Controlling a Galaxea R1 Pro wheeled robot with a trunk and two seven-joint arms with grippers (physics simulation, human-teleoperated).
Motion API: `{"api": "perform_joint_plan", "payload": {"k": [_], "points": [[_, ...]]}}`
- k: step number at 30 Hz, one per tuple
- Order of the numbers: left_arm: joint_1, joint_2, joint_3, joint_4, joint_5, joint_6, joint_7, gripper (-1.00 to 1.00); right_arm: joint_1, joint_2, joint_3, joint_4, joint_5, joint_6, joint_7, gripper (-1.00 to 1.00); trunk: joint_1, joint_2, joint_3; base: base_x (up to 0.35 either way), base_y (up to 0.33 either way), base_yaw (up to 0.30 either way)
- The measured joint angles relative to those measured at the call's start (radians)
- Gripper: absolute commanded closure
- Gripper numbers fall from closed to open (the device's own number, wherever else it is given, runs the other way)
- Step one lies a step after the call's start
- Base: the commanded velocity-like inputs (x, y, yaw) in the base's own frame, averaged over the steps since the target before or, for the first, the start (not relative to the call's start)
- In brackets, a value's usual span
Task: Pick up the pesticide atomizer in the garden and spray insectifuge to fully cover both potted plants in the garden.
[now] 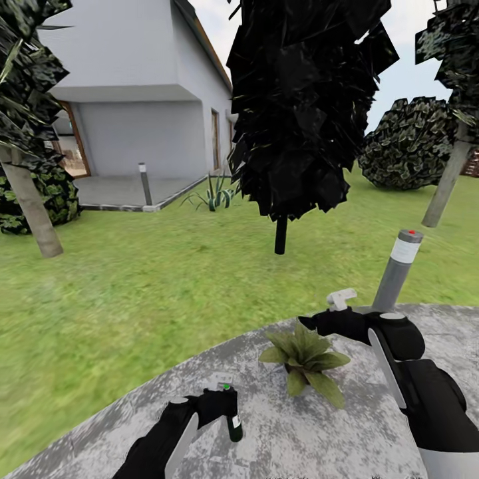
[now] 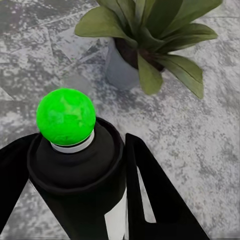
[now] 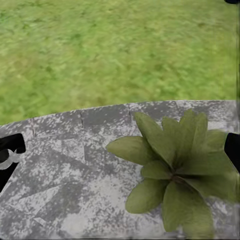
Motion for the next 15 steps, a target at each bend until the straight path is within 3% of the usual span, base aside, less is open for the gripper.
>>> {"api": "perform_joint_plan", "payload": {"k": [4,6,9,12,15], "points": [[0.000,-0.004,-0.007,0.010,0.015,0.029,0.020,1.00,-0.004,0.016,0.002,0.005,0.003,0.005,-0.007,-1.00,0.000,0.000,0.000,0.000,0.000,-0.279],[-0.001,-0.009,-0.009,0.018,0.049,0.044,0.044,1.00,-0.006,0.039,0.002,0.010,0.006,0.007,-0.012,-1.00,0.000,0.000,0.000,0.000,0.000,-0.279],[-0.002,-0.013,-0.012,0.019,0.099,0.055,0.119,1.00,-0.007,0.065,0.001,0.016,0.009,0.009,-0.061,-1.00,0.000,0.000,0.000,0.000,0.000,-0.279],[-0.002,-0.013,-0.014,0.014,0.120,0.057,0.152,1.00,-0.007,0.074,0.000,0.018,0.004,0.009,-0.130,-1.00,0.000,0.000,0.000,0.000,0.000,-0.217],[-0.002,-0.013,-0.015,0.011,0.128,0.056,0.163,1.00,-0.005,0.076,-0.002,0.016,0.000,0.003,-0.158,-1.00,0.000,0.000,0.000,0.000,0.000,-0.063]]}}
